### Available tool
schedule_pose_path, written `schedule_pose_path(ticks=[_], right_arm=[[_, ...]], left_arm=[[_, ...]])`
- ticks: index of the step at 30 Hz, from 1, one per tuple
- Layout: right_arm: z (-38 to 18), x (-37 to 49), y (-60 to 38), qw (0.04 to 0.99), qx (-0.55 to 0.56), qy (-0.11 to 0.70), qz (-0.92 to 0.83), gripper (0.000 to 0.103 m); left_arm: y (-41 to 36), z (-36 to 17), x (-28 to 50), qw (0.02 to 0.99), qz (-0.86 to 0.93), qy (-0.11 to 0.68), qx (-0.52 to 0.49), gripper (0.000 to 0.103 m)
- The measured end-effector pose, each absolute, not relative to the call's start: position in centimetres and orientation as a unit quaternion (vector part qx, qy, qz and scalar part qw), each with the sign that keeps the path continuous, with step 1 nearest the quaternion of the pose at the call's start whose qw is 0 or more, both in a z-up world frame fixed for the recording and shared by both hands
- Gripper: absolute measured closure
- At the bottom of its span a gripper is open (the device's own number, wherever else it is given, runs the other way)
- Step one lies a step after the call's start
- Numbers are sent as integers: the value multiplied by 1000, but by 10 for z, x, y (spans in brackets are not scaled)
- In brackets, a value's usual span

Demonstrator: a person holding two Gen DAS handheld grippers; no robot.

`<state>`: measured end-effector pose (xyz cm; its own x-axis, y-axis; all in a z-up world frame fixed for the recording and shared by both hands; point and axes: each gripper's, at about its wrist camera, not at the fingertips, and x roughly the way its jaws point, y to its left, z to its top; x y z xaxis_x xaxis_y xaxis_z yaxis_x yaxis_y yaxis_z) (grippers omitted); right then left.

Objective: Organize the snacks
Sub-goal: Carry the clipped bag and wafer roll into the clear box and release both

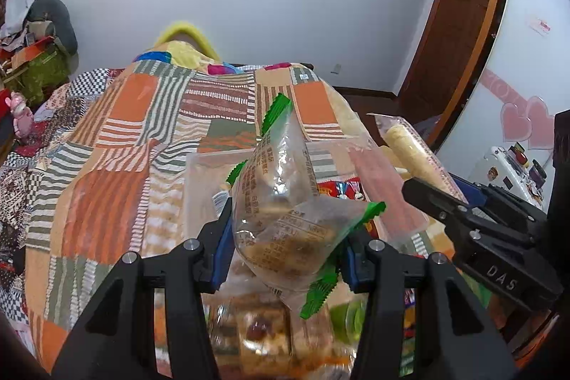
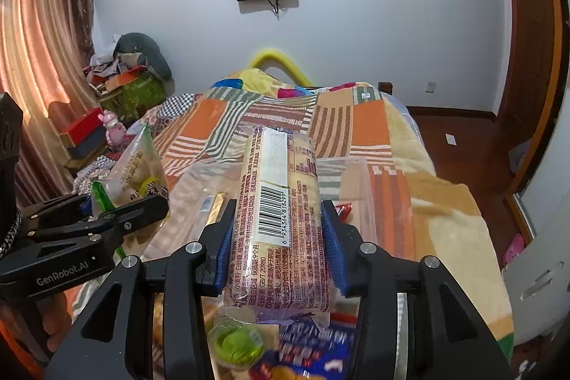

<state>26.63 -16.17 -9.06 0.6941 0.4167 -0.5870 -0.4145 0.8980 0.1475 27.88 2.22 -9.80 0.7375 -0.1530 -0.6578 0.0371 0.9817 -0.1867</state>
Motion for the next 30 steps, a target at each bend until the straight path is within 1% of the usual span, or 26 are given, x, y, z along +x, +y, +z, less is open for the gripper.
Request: schedule_pose_path(ticks=[9, 13, 16, 19, 22, 24, 25, 30], right_arm=[[-118, 301, -152, 902, -32, 370, 219, 62], [-134, 304, -149, 889, -48, 398, 221, 62], [-136, 306, -146, 885, -60, 405, 222, 62], [-136, 304, -146, 884, -68, 407, 221, 62], [-131, 301, -150, 885, -64, 403, 224, 62], [-127, 299, -152, 886, -59, 401, 225, 61], [-125, 298, -154, 886, -55, 400, 227, 60], [-105, 285, -167, 897, -39, 377, 228, 59]], left_arm=[[17, -135, 329, 910, -46, 407, -56, 54], [14, -152, 341, 904, -43, 424, -41, 53], [13, -160, 347, 900, -41, 432, -33, 53], [13, -164, 348, 898, -46, 436, -35, 49], [14, -160, 342, 901, -46, 431, -31, 48], [14, -153, 336, 902, -59, 427, -34, 43], [15, -148, 333, 904, -59, 421, -34, 42], [20, -116, 309, 917, -63, 392, -38, 40]])
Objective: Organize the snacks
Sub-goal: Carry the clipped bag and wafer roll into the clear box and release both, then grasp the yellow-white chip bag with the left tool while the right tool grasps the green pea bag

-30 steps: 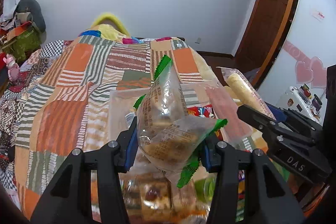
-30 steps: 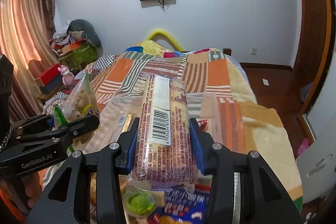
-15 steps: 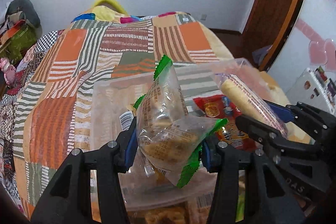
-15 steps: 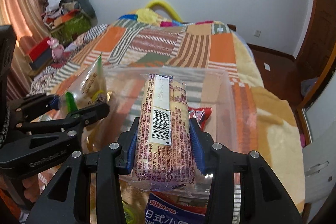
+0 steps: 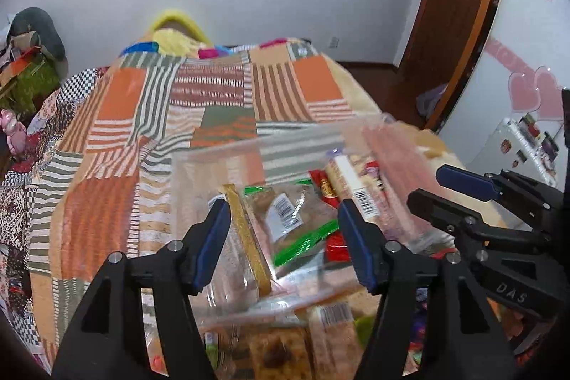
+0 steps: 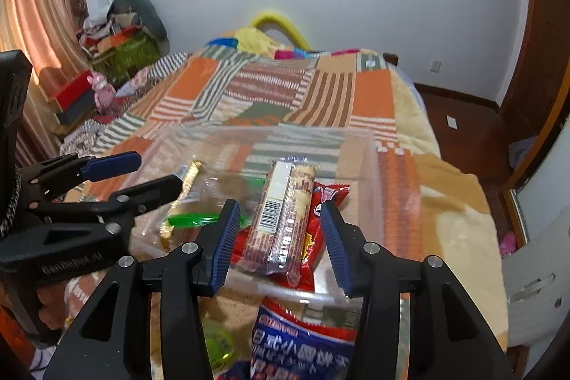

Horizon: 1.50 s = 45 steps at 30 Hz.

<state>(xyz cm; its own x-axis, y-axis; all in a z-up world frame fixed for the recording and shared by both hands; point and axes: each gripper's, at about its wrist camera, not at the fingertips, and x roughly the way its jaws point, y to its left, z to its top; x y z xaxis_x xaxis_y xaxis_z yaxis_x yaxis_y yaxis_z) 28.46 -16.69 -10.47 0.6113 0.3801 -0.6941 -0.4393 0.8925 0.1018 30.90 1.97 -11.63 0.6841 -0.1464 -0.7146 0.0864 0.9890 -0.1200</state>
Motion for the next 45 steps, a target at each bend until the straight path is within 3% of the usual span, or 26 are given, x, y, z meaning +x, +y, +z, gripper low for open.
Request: schedule_pose_path(ticks=[12, 34, 40, 45], right_arm=[[-70, 221, -199, 921, -17, 322, 219, 53], [-146, 160, -202, 884, -12, 419, 207, 50], [-163, 158, -200, 872, -9, 444, 206, 50], [-173, 160, -193, 864, -15, 455, 213, 50]], left_arm=[[48, -93, 222, 923, -48, 380, -26, 32], [97, -215, 107, 859, -30, 505, -78, 31], [90, -231, 98, 858, -33, 508, -65, 21], [87, -238, 102, 861, -27, 505, -55, 21]])
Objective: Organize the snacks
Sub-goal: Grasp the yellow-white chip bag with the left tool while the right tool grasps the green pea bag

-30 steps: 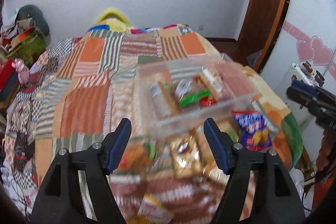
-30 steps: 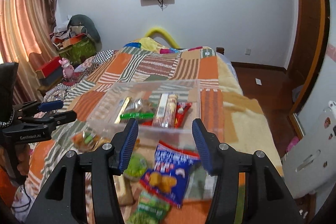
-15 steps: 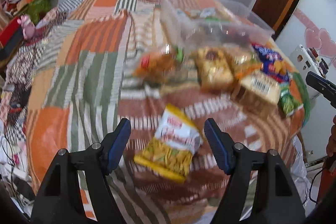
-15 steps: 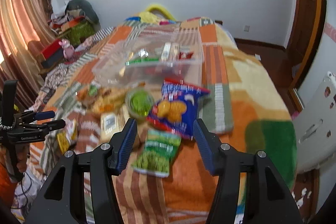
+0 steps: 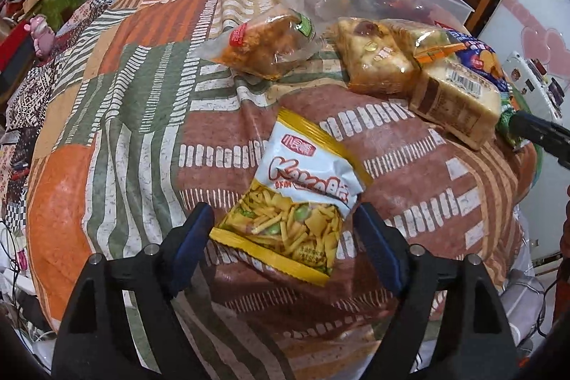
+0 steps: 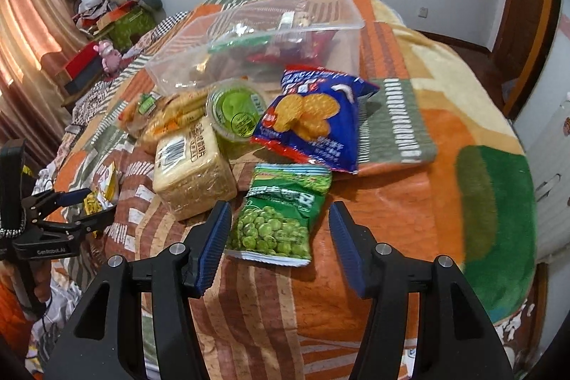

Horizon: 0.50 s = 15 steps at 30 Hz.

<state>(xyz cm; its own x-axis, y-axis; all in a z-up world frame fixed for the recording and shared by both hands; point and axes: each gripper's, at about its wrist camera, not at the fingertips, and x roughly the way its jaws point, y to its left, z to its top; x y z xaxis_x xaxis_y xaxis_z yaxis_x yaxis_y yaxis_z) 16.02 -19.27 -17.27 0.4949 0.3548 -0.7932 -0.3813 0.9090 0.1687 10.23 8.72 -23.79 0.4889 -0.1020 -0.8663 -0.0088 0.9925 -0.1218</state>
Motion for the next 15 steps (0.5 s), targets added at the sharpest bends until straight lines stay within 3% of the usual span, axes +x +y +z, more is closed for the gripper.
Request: schedule_pose_path(ticks=[4, 6, 9, 15], right_arm=[[-182, 161, -188, 857, -10, 466, 219, 50], [-184, 160, -186, 858, -14, 465, 219, 50], [-183, 159, -187, 859, -20, 462, 220, 63], [-175, 155, -194, 861, -6, 453, 230, 75]], left_arm=[[91, -239, 107, 862, -28, 502, -64, 23], [92, -239, 107, 864, -25, 500, -62, 30], [93, -239, 109, 864, -17, 500, -53, 40], [95, -228, 109, 868, -20, 492, -64, 47]])
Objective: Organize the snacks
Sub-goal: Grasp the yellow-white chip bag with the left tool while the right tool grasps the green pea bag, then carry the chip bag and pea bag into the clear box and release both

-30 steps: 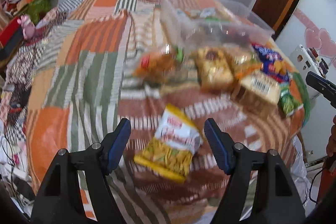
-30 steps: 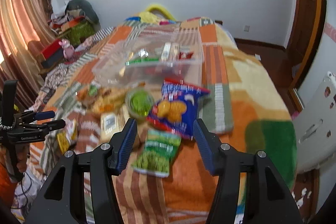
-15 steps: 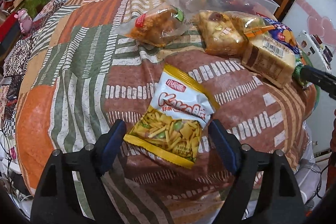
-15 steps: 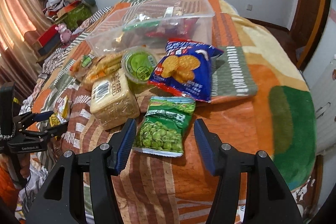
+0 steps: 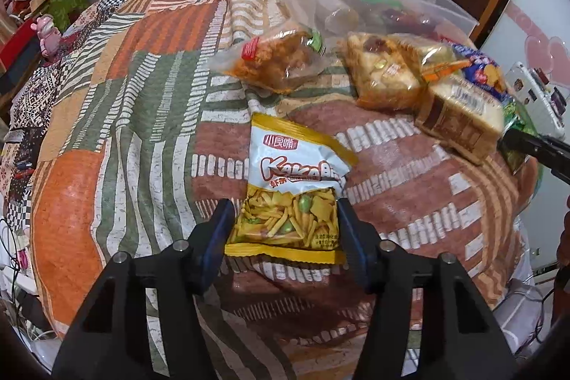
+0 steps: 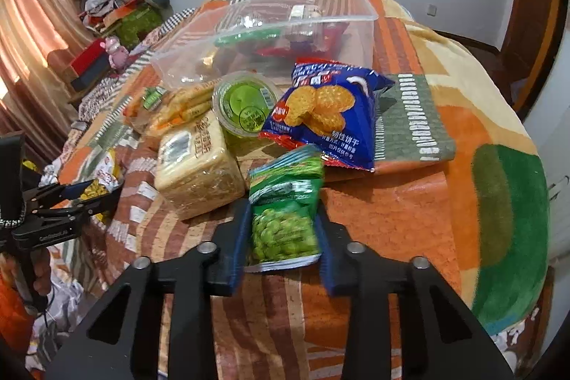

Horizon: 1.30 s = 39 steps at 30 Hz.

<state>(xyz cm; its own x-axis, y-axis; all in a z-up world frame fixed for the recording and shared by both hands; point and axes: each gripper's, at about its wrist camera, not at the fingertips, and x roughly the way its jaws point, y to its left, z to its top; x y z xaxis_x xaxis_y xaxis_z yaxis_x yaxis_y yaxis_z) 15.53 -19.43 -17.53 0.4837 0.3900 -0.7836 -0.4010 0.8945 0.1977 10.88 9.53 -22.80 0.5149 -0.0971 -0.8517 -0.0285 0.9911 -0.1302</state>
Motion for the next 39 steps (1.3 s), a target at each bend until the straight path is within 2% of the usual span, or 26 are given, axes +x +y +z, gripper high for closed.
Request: schedule_pose_path(ticks=[2, 4, 5, 7, 8, 14, 16, 18, 20, 27, 28, 29, 30, 39], right_arm=[[-171, 153, -199, 864, 2, 447, 233, 80], [-167, 151, -202, 867, 2, 440, 233, 81], [-166, 152, -202, 868, 1, 438, 233, 81], [-162, 151, -205, 873, 3, 428, 235, 82], [-160, 151, -205, 874, 5, 425, 235, 82], [-142, 154, -207, 884, 18, 401, 240, 82], [-138, 154, -207, 886, 20, 395, 240, 82], [-134, 155, -208, 888, 23, 392, 240, 82], [-133, 156, -209, 888, 27, 390, 242, 82], [-134, 157, -214, 888, 30, 392, 237, 82], [-133, 157, -214, 888, 31, 392, 237, 82], [-134, 157, -214, 888, 31, 393, 237, 82], [-133, 158, -215, 888, 31, 393, 236, 82], [-121, 167, -212, 895, 31, 374, 240, 82]], left_arm=[[93, -222, 108, 871, -23, 486, -65, 54], [92, -213, 109, 875, -25, 479, -66, 72], [92, -209, 110, 876, -26, 476, -67, 74], [94, -200, 113, 880, -26, 468, -73, 88], [95, -197, 115, 881, -27, 466, -76, 92], [97, -190, 123, 883, -27, 460, -87, 92], [94, -193, 124, 882, -21, 465, -75, 87], [92, -201, 128, 873, -21, 482, -76, 50], [91, -208, 129, 871, -22, 484, -81, 34], [89, -235, 140, 860, -21, 502, -88, 35], [91, -236, 140, 860, -23, 501, -98, 37], [93, -237, 140, 860, -27, 499, -104, 51], [93, -236, 141, 858, -31, 503, -103, 52], [93, -201, 139, 877, -24, 471, -92, 56]])
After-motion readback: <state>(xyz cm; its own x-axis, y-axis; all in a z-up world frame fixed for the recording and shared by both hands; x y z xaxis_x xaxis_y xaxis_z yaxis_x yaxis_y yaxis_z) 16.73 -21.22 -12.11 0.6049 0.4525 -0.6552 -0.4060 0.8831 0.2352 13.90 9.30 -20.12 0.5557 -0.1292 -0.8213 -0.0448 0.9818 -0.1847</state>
